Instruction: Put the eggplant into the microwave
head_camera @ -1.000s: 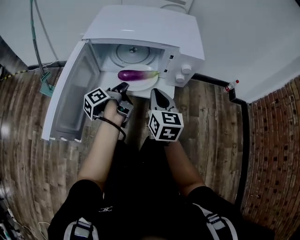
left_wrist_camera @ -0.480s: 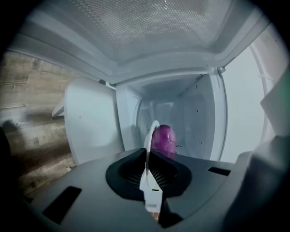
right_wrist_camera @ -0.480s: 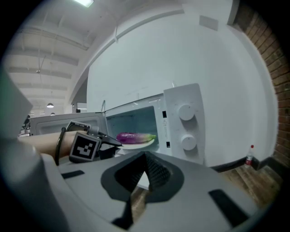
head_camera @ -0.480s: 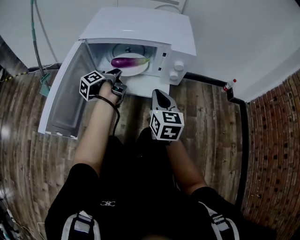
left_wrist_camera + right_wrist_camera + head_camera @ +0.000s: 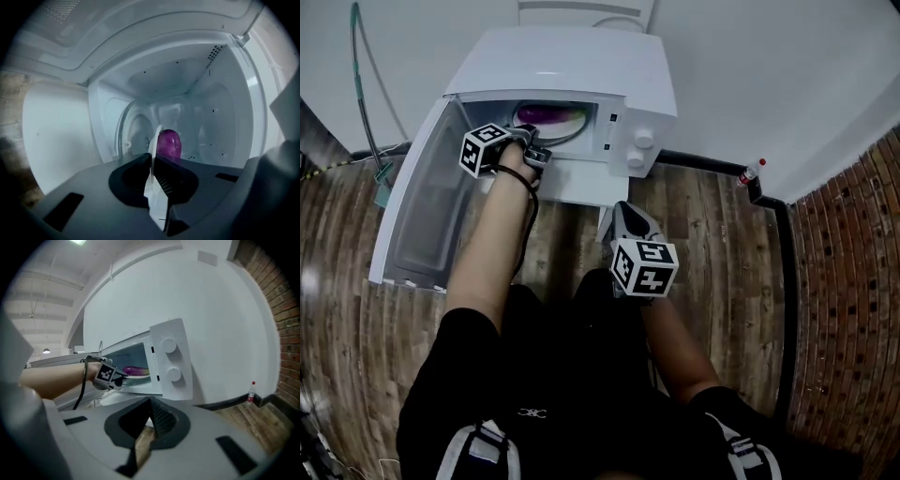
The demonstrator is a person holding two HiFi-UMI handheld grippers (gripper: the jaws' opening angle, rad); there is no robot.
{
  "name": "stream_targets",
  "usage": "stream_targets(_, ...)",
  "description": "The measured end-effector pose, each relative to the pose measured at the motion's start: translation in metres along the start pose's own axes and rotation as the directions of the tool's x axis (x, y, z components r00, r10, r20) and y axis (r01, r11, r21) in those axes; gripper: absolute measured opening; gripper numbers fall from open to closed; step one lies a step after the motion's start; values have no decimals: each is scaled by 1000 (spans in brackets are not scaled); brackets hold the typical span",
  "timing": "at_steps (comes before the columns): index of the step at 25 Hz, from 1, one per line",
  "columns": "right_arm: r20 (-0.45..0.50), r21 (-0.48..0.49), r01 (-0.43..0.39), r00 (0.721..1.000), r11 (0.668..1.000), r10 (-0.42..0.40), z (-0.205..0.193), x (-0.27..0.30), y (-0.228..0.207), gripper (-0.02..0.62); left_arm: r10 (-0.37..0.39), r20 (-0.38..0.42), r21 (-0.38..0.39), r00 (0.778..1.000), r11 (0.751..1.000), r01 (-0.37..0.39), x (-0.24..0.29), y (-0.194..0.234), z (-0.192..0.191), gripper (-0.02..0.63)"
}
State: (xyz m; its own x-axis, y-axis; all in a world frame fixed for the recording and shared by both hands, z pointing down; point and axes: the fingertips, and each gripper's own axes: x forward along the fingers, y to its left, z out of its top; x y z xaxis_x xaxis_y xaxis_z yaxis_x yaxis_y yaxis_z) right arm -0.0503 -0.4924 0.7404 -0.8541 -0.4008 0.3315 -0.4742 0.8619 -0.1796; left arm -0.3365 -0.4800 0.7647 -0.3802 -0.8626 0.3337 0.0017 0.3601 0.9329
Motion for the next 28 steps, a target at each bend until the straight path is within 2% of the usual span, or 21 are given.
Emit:
stream_targets(2, -4, -9, 3, 1000, 1000, -3, -2, -1, -2, 6, 38, 18, 86, 999, 995, -40, 6, 2, 5, 18)
stream_targets(5, -9, -21, 5, 1000, 1000, -6, -7, -3, -3, 6, 71, 41, 207, 997, 975, -78, 10, 4, 9, 17)
stream_targets(7, -17, -18, 5, 1000, 1000, -5, -11, -2, -4, 6, 92, 52, 312, 994, 945, -103, 11, 3, 10, 19)
stream_targets(9, -24, -13, 5, 1000, 1000, -5, -14, -2, -4, 6, 138, 71, 451, 988, 879, -155, 12, 2, 11, 51)
stream_targets(11, -27, -12, 1, 1000, 1000, -2, -16, -3, -3, 6, 192, 104, 571, 976, 792, -217, 11, 2, 12, 79)
stream_targets(14, -28, -15, -5, 1000, 1000, 5, -19, -4, 1, 6, 231, 167, 690, 958, 667, -281, 10, 2, 19, 112)
stream_targets(16, -32, -15, -1, 999, 1000, 0, -22, -6, 0, 6, 236, 222, 761, 946, 564, -320, 13, 3, 24, 135)
stream_targets(18, -38, -14, 8, 999, 1000, -8, -24, -7, -2, 6, 222, 297, 819, 929, 441, -367, 14, 1, 34, 166)
stream_targets(19, -40, -14, 11, 999, 1000, -11, -25, -8, -3, 6, 210, 323, 835, 923, 395, -383, 14, 0, 39, 169)
stream_targets(20, -42, -15, 14, 999, 1000, -14, -26, -8, -3, 6, 200, 335, 846, 921, 367, -387, 14, -2, 41, 169)
stream_targets(21, -44, -18, 16, 999, 1000, -17, -27, -8, -2, 6, 192, 336, 853, 922, 352, -384, 14, -3, 43, 169)
stream_targets(25, -34, -35, 17, 999, 999, -18, -27, -7, 2, 6, 144, 340, 872, 929, 323, -369, 6, -9, 45, 169)
stream_targets(28, 10, -29, -11, 1000, 1000, 11, -19, -5, 11, 6, 58, 324, 904, 944, 276, -327, -12, -22, 37, 167)
